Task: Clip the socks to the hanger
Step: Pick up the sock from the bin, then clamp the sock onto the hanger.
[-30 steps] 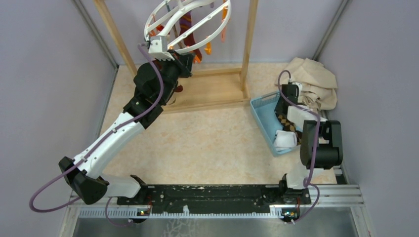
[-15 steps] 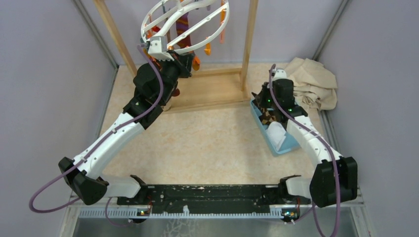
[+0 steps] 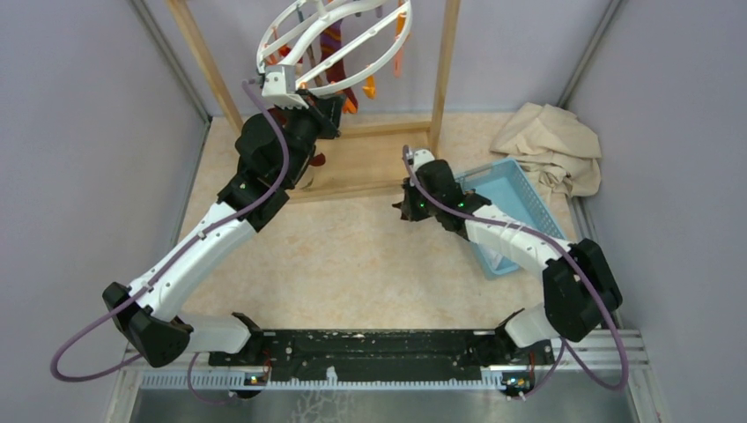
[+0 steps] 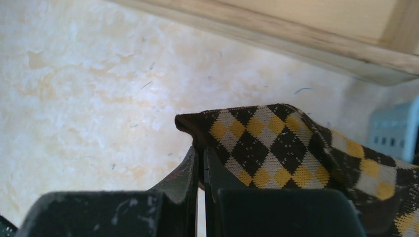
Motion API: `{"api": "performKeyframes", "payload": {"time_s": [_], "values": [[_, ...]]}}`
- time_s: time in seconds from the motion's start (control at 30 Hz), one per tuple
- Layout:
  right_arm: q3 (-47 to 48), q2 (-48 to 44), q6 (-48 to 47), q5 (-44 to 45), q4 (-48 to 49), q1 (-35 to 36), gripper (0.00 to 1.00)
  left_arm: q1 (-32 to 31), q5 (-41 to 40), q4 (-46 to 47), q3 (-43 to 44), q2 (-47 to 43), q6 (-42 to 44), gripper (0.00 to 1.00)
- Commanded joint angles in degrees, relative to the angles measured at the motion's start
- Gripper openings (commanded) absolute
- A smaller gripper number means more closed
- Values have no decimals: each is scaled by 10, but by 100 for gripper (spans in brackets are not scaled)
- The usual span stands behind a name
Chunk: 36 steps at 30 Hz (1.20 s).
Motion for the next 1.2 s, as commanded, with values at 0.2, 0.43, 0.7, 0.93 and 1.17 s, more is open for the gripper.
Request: {"api": "performKeyframes", "payload": {"time_s": [0.2, 0.43, 0.7, 0.93, 1.17], "values": [[71, -29, 3, 15, 38, 52, 0, -1, 5, -9, -4, -15, 7, 0], [129, -91, -32, 13, 62, 51, 0, -1, 11, -8, -2, -11, 3, 0], [129, -112, -30, 21, 190, 52, 0, -1, 11, -8, -2, -11, 2, 0], [152, -71, -15, 35, 234, 52, 0, -1, 13, -9, 1, -9, 2, 0], [191, -34, -15, 30, 249, 52, 0, -1, 14, -9, 3, -2, -1, 0]]}}
